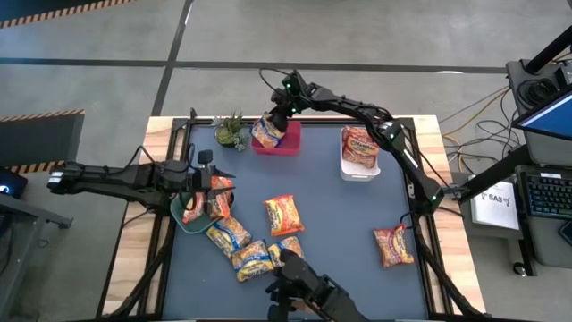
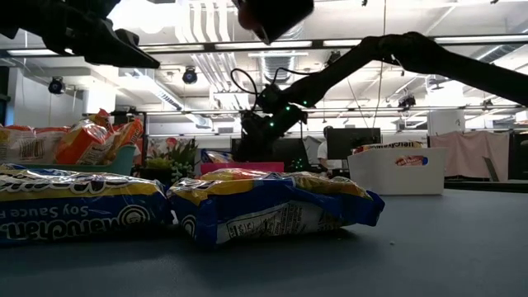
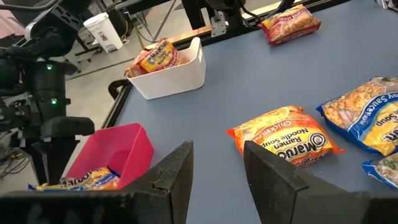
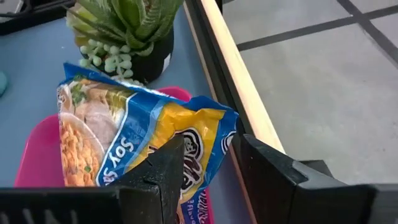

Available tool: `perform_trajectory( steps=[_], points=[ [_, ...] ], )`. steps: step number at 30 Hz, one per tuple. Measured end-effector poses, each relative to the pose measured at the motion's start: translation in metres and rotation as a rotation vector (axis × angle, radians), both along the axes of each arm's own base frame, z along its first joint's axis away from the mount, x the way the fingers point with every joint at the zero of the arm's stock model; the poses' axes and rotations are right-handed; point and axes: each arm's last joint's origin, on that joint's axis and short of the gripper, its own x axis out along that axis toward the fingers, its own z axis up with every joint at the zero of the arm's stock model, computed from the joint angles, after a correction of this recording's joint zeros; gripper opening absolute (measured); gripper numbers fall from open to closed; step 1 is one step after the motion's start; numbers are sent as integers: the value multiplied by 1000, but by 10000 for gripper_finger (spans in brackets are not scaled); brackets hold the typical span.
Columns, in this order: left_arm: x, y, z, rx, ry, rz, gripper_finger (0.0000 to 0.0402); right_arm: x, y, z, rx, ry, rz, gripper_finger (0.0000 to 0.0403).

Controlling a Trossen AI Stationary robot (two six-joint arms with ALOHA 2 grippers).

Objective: Sort Maruchan noodles
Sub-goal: Put the blue noodle pack into the red bin

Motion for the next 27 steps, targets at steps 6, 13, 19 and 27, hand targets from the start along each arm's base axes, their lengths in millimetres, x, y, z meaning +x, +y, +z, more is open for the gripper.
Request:
perform_trajectory(
  steps=[6,13,19,27],
  points=[
    [0,0,1,3,-5,-1,125,1,0,2,-6,-16,2,141],
    [0,0,1,3,-8,-1,125,1,0,2,-4,-17,5,60],
    [0,0,1,3,-9,-1,125,1,0,2,-9,-17,9,12],
    [0,0,1,3,-9,-1,125,8,7,4,-52,-41,41,8]
  ],
)
